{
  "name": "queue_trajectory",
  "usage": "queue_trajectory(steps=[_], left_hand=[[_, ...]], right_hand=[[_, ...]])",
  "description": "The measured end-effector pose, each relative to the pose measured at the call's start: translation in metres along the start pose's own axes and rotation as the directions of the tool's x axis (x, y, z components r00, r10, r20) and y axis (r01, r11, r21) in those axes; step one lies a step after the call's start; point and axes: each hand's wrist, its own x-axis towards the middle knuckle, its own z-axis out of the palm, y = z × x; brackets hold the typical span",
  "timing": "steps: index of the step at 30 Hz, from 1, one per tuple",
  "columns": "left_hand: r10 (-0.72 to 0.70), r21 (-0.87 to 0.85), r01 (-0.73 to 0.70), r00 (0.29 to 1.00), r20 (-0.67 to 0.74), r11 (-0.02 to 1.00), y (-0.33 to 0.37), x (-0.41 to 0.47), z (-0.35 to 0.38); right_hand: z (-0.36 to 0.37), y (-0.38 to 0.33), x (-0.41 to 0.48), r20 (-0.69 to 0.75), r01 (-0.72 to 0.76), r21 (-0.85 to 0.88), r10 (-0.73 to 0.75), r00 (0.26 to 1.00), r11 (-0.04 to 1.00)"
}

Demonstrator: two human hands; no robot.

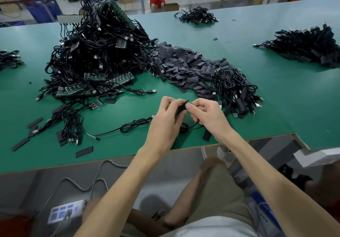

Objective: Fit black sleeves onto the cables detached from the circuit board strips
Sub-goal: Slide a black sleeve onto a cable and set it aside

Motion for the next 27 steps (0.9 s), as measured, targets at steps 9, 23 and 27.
queue_trajectory(steps=[9, 23, 27], left_hand=[[-0.063, 0.111, 0.067, 0.997, -0.036, 0.992, 0.002, 0.002, -0.002], [-0.255, -0.556, 0.278, 0.959, 0.121, 0.783, -0.016, 0.011, -0.011], [-0.277, -0.648, 0.312, 0.948, 0.159, 0.694, -0.019, 0.011, -0.015]], right_hand=[[-0.001, 0.001, 0.0, 0.047, 0.012, 0.004, -0.013, 0.999, 1.0], [-0.001, 0.002, 0.002, 0.072, 0.032, -0.04, -0.029, 0.997, 0.999], [-0.001, 0.001, 0.002, 0.086, 0.043, -0.055, -0.038, 0.996, 0.998]])
